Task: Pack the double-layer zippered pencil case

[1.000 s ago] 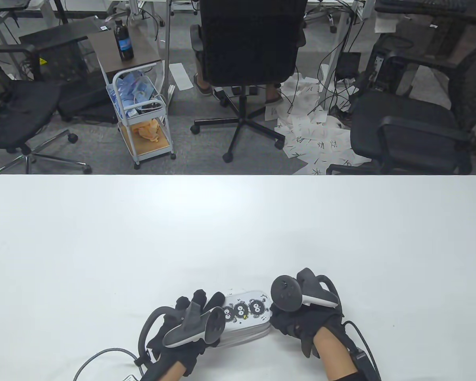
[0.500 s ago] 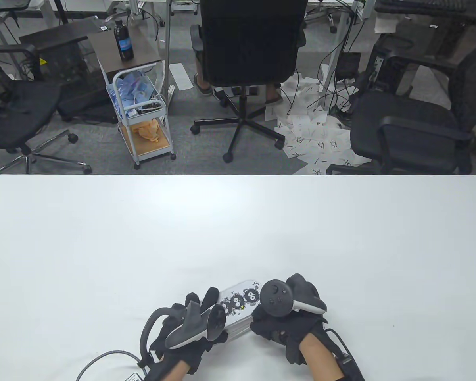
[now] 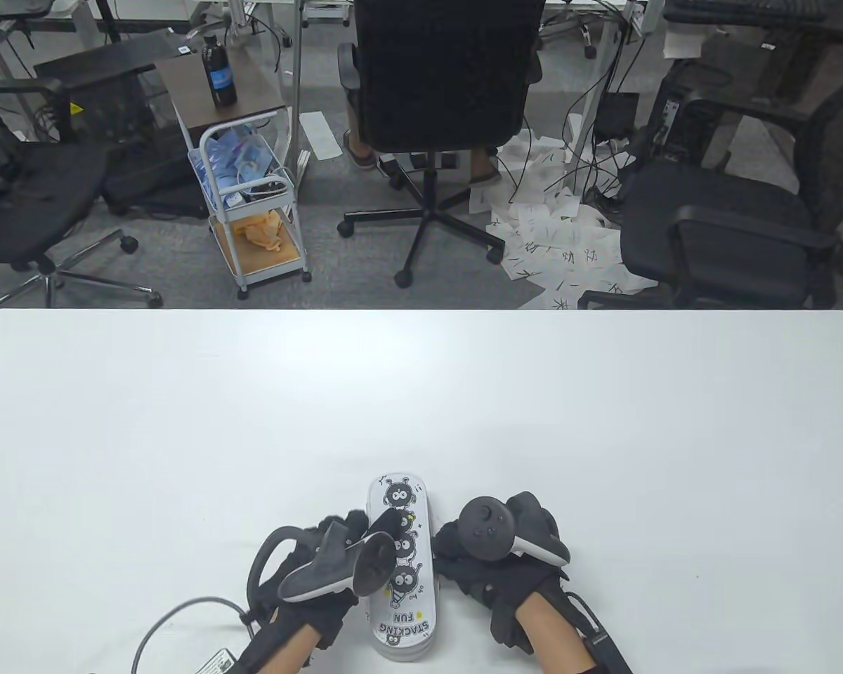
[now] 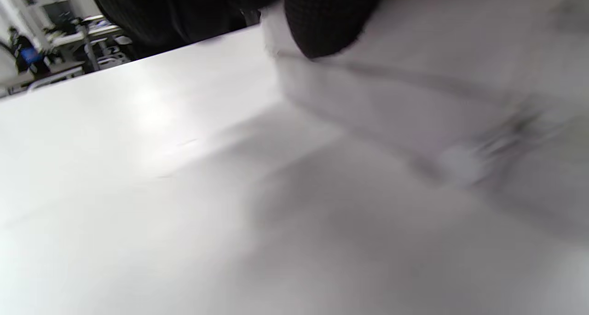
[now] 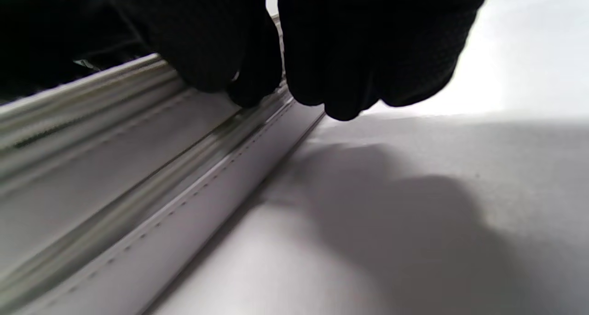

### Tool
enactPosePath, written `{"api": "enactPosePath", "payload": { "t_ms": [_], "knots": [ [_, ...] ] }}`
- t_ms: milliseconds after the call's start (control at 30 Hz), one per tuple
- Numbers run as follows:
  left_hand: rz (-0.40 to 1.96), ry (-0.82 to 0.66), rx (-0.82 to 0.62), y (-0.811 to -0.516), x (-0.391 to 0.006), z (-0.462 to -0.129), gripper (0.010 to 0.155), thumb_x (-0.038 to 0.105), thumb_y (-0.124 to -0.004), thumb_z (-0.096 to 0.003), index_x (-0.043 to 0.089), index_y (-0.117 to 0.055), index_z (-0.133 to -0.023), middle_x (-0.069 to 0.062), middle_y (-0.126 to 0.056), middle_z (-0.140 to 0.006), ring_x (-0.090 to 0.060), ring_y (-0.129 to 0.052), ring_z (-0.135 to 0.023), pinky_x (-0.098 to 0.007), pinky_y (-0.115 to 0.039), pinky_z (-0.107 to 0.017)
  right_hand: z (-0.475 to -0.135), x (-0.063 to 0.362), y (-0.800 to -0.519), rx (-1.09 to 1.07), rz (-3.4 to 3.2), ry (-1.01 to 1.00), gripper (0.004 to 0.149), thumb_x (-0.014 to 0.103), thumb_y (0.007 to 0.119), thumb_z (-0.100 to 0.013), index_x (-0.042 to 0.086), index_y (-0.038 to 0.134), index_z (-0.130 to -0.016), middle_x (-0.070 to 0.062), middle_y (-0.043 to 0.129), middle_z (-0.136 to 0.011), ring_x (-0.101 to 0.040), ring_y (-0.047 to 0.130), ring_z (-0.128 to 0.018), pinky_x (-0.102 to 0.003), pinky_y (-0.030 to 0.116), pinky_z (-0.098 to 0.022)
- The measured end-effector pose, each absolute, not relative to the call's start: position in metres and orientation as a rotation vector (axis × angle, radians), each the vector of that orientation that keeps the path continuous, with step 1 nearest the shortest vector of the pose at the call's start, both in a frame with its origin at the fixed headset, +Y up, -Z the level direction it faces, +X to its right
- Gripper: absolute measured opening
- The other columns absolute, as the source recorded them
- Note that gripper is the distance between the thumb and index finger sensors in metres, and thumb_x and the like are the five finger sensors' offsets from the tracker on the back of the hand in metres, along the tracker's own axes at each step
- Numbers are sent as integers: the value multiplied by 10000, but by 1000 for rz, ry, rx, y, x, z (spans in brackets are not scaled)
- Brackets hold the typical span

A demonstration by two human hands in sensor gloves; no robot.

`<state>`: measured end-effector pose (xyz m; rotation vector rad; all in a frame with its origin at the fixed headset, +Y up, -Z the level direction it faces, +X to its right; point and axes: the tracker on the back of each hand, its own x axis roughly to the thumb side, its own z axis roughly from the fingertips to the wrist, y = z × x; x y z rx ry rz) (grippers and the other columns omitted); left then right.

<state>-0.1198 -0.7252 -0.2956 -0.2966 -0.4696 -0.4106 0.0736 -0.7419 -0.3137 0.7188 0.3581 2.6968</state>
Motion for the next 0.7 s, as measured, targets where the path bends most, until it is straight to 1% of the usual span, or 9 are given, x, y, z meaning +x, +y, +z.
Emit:
{"api": "enactPosePath", "payload": {
  "t_ms": [67,100,133,167,267,433,567,633,700],
  "knots": [
    [-533,-578,-323,-733,-111,-304,1110,386,-884,-537,369,103,-1044,-224,49,-1164,-592,-242,-1069,-754,-439,-733,-313,71,-741,730,2713,350,395,356,781,-484,144,811,-817,-190,746,-1041,-333,864,-844,-468,794,-586],
    [-551,-633,-308,-733,-102,-306,1169,429,-886,-523,338,172,-1013,-266,133,-1109,-608,-175,-1049,-775,-405,-722,-312,69,-740,739,2704,359,393,349,782,-482,134,809,-811,-192,739,-1042,-314,874,-838,-460,797,-585],
    [-532,-676,-292,-734,-97,-306,1231,386,-933,-490,328,185,-1003,-276,164,-1087,-617,-140,-1040,-795,-380,-716,-311,68,-741,741,2703,352,393,340,785,-479,120,806,-803,-192,728,-1049,-311,874,-838,-461,792,-590],
    [-583,-791,-300,-735,-88,-308,1223,340,-968,-467,372,119,-1027,-236,144,-1106,-584,-127,-1056,-799,-354,-721,-311,67,-742,746,2722,330,391,337,787,-474,117,805,-797,-192,727,-1049,-302,885,-826,-457,794,-589],
    [-795,-840,-237,-729,-77,-310,1202,513,-964,-404,350,-4,-1109,-247,-12,-1162,-567,-257,-1060,-752,-470,-716,-311,70,-742,710,2724,287,390,326,787,-453,130,824,-788,-157,788,-1013,-246,940,-733,-437,811,-561],
    [-623,-794,-297,-729,-85,-320,1206,588,-961,-366,363,-97,-1176,-239,-102,-1198,-578,-232,-1057,-770,-411,-713,-310,81,-734,720,2813,193,386,334,777,-449,178,827,-799,-71,867,-948,-216,964,-676,-423,825,-535],
    [-471,-693,-387,-728,-104,-334,1177,730,-864,-358,181,-291,-1227,-218,-134,-1227,-622,-178,-1057,-812,-355,-693,-318,104,-733,582,2898,98,381,344,778,-436,211,842,-788,-25,901,-906,-210,962,-671,-426,820,-539],
    [-428,-632,-410,-727,-111,-341,1186,755,-838,-357,92,-359,-1216,-262,-221,-1228,-642,-290,-1066,-827,-407,-685,-324,120,-735,518,2933,119,379,357,771,-438,224,841,-785,-7,908,-896,-204,961,-672,-422,820,-540],
    [-336,-561,-462,-727,-121,-348,1201,806,-766,-372,28,-377,-1200,-312,-360,-1185,-554,-595,-1052,-785,-568,-696,-325,134,-736,457,2911,94,379,369,767,-444,222,843,-785,-7,916,-878,-211,961,-664,-424,821,-533]
  ]
}}
